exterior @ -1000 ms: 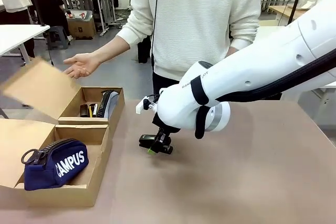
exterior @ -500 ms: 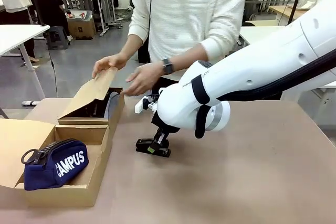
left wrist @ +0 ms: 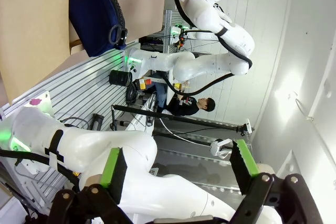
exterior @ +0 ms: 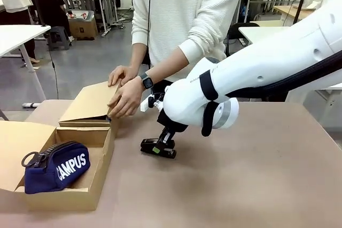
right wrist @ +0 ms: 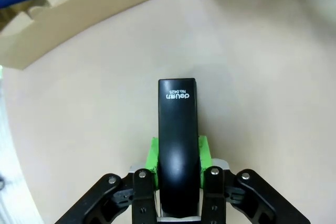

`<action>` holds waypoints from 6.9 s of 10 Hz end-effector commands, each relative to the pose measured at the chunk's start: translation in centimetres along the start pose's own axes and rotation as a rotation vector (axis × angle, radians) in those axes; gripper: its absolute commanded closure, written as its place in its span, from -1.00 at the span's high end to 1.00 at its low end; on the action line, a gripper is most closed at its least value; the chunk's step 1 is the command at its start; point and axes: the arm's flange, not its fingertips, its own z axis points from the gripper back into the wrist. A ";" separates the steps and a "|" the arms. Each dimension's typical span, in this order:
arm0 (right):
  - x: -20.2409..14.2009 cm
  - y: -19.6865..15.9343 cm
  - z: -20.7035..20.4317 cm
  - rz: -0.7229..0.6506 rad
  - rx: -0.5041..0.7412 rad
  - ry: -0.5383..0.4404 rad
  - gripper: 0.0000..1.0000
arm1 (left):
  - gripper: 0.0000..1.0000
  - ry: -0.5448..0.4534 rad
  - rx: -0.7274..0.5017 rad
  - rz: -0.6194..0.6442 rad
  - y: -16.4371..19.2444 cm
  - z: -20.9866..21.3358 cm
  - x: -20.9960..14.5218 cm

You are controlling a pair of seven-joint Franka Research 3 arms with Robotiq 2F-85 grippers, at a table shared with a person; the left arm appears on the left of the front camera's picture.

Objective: Place items inside the box.
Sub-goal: Pick up a Pencil pouch or Stapler and place it inside the Mailer Box closest to the robot.

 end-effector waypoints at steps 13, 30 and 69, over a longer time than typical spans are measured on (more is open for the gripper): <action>12.8 19.8 7.8 -0.682 -0.166 -0.229 -0.37 | 1.00 0.001 0.011 0.002 0.1 -0.1 -0.1; 16.9 24.8 3.4 -0.987 -0.198 -0.284 -0.37 | 1.00 0.001 0.011 0.002 0.1 -0.1 -0.1; -19.9 7.0 28.9 -0.573 0.464 -0.280 1.00 | 1.00 0.001 0.011 0.002 0.1 -0.1 -0.1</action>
